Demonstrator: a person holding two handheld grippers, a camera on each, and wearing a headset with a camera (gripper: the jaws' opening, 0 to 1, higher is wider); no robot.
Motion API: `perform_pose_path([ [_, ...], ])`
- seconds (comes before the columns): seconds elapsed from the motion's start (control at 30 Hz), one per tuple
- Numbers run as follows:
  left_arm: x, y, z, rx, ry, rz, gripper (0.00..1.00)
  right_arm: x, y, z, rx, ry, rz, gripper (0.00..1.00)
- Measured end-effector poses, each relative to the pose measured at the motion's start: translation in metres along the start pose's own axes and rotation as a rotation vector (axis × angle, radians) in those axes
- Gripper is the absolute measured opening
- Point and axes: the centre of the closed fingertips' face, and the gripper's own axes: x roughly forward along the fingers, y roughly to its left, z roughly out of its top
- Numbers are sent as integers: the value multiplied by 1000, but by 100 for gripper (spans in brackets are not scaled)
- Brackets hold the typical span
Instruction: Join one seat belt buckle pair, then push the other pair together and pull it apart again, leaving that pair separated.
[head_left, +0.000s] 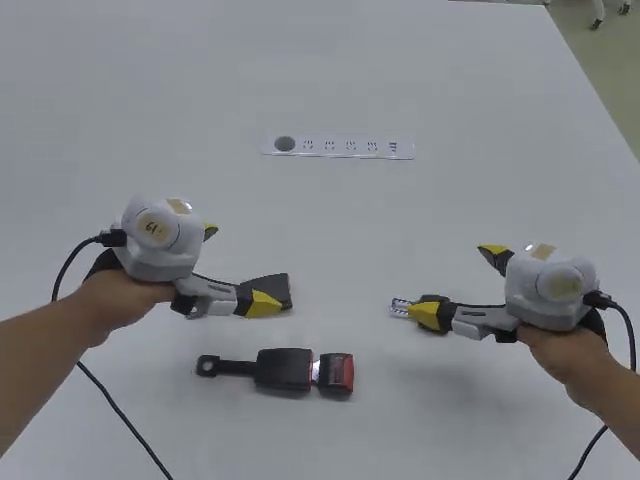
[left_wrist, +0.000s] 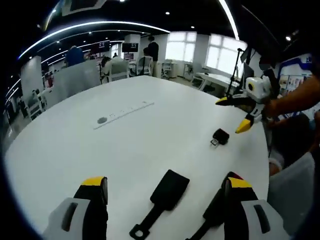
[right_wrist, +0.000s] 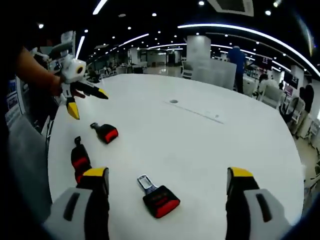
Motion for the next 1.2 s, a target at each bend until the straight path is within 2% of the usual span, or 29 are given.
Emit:
perform_pose_path([
  [0.07,-9,-2,-3,-22,-15,12,100,-2,-1,1,13,-13,-9,100],
  [0.13,-23,-6,-8,-31,-25,24,100,-7,7,3,19,-27,-19,100],
  [0.33,-53,-21,-17,30,-47,32,100,-16,35,5,-46,-28,-2,100],
  [0.4,-60,-24,-17,45,-60,39,100,-21,44,6,-44,-31,5,100],
  [0.57,-80,-28,-15,32,-110,55,100,-31,58,6,-53,-41,-1,100],
  [0.77,-98,-36,-26,67,-115,49,100,-44,77,-4,-104,-21,2,100],
  [0.9,-109,-41,-36,79,-114,41,100,-54,86,-8,-102,-21,-2,100],
  [1.07,-122,-47,-49,76,-118,41,100,-64,94,-10,-93,-30,-15,100],
  [1.2,-131,-48,-51,56,-137,47,100,-70,99,-13,-86,-37,-25,100],
])
